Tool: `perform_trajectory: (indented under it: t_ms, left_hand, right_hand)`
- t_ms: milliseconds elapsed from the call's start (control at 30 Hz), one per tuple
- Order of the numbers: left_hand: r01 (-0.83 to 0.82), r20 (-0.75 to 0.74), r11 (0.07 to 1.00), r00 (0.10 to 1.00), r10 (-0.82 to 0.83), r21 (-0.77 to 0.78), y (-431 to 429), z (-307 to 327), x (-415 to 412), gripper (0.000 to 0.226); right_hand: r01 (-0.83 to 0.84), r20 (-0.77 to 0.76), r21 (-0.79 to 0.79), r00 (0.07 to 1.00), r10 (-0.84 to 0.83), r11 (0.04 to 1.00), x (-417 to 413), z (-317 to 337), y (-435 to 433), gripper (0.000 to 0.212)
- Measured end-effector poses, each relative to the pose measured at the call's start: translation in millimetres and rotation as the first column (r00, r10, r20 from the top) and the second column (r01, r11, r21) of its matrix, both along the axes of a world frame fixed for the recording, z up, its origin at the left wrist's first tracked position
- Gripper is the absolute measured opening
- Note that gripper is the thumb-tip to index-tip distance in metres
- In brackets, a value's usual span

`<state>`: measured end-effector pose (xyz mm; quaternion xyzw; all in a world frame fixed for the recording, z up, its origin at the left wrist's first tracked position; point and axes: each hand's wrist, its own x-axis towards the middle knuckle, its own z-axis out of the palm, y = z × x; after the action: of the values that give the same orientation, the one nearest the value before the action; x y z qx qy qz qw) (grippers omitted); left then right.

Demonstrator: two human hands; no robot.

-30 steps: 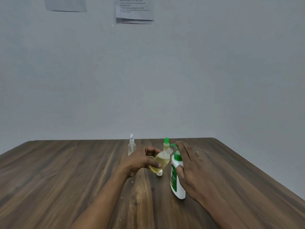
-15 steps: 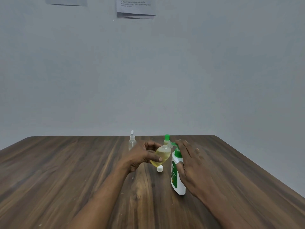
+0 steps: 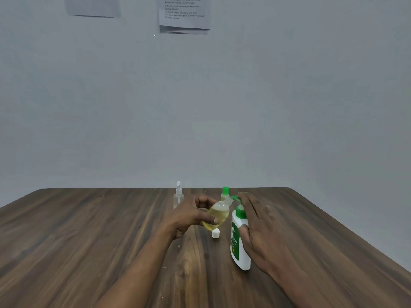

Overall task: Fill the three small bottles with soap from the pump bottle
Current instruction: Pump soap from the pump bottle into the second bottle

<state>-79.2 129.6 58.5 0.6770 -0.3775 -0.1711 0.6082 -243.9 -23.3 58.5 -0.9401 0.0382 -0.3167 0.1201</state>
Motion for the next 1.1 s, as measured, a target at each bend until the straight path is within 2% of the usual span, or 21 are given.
perform_trajectory:
  t_ms: [400,800,967,1100]
  left_hand:
    - [-0.001,0.010,1.000,1.000,0.001,0.005,0,-2,2,0.037]
    - [-0.007,-0.023,1.000,1.000,0.008,0.020,-5,-6,0,0.037]
    - [-0.006,-0.088,1.000,0.996,0.005,-0.017,-7,-9,0,0.040]
    - [-0.055,-0.113,0.997,0.992,0.048,-0.059,-8,-10,2,0.045]
  right_hand:
    - [0.007,-0.005,-0.032,1.000,-0.008,0.999,2,-3,-1,0.063]
    - [-0.016,-0.038,-0.030,0.999,0.015,0.999,-5,0,0,0.072]
    - [-0.025,0.039,-0.031,0.999,0.026,0.999,-3,-2,0,0.072]
    - [-0.048,0.120,0.039,0.992,0.043,0.998,7,-16,-5,0.075]
